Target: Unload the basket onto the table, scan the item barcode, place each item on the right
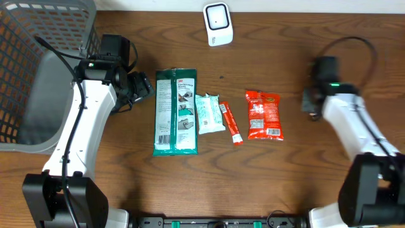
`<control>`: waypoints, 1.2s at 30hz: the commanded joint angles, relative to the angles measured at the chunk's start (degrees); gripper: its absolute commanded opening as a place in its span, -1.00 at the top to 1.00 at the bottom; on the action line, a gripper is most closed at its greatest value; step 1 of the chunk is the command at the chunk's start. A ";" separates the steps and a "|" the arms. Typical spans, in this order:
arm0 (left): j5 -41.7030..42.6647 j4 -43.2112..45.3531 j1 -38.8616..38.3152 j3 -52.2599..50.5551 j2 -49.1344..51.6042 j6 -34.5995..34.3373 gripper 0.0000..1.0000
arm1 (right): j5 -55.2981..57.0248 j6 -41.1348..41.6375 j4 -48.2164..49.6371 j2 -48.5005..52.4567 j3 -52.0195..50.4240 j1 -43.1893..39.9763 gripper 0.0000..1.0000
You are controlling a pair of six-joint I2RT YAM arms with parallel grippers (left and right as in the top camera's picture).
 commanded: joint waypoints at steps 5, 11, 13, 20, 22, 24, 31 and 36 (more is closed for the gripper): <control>-0.72 -0.35 0.09 0.20 -0.39 0.50 -0.75 | 42.42 7.82 0.02 7.63 -1.62 14.03 0.98; -0.72 -0.33 0.09 0.20 -0.39 0.50 -0.76 | 43.30 7.78 2.62 13.53 -1.62 14.86 0.98; -0.72 -0.35 0.09 0.20 -0.39 0.50 -0.76 | 42.51 7.78 3.41 15.23 -1.62 14.49 0.98; -0.72 -0.35 0.09 0.20 -0.39 0.50 -0.75 | 36.00 7.76 4.39 17.84 -1.62 14.23 0.98; -0.72 -0.33 0.09 0.20 -0.39 0.52 -0.76 | 31.43 7.78 4.37 17.90 -1.62 14.08 0.97; -0.72 -0.35 0.09 0.20 -0.39 0.50 -0.75 | 28.48 7.78 4.79 17.92 -1.62 13.94 0.97; -0.72 -0.33 0.09 0.20 -0.39 0.50 -0.75 | 27.96 7.76 5.16 17.92 -1.62 13.92 0.87; -0.72 -0.35 0.09 0.20 -0.39 0.50 -0.76 | 25.75 7.76 5.18 17.92 -1.62 13.90 0.67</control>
